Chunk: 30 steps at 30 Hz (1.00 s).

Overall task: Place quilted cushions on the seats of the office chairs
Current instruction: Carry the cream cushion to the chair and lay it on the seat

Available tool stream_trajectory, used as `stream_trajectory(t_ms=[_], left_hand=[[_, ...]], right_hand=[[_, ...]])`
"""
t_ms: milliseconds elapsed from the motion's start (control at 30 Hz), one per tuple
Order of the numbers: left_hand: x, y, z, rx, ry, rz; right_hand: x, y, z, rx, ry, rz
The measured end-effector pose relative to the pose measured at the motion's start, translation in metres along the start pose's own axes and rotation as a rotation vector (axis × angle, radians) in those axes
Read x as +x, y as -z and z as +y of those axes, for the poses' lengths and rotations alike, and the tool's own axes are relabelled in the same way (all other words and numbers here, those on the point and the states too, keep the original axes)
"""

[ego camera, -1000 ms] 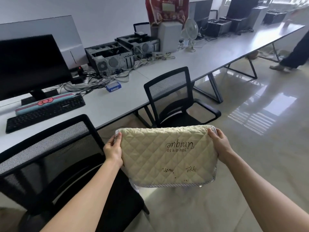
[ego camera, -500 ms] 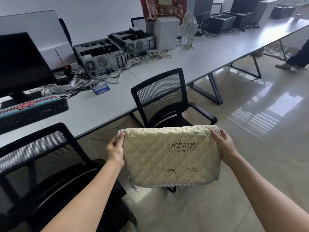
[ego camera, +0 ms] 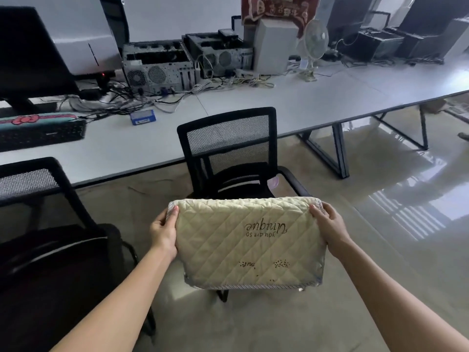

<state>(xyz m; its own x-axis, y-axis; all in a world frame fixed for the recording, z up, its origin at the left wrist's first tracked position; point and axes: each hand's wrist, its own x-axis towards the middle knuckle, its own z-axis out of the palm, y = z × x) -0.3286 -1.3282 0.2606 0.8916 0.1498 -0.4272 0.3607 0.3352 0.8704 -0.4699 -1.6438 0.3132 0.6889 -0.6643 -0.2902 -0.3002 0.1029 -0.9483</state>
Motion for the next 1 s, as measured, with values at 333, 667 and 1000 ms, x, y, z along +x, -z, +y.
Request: stream_trajectory(t_ms=[333, 667, 1000], left_hand=[[-0.006, -0.050, -0.044, -0.059, -0.006, 0.122], [0.053, -0.094, -0.087, -0.017, -0.005, 0.213], [0.112, -0.119, -0.126, -0.006, 0.050, 0.299]], right_hand=[[0.085, 0.023, 0.008, -0.154, 0.014, -0.101], [0.199, 0.000, 0.022, -0.289, -0.013, -0.239], [0.290, -0.033, 0.039, -0.358, -0.078, -0.335]])
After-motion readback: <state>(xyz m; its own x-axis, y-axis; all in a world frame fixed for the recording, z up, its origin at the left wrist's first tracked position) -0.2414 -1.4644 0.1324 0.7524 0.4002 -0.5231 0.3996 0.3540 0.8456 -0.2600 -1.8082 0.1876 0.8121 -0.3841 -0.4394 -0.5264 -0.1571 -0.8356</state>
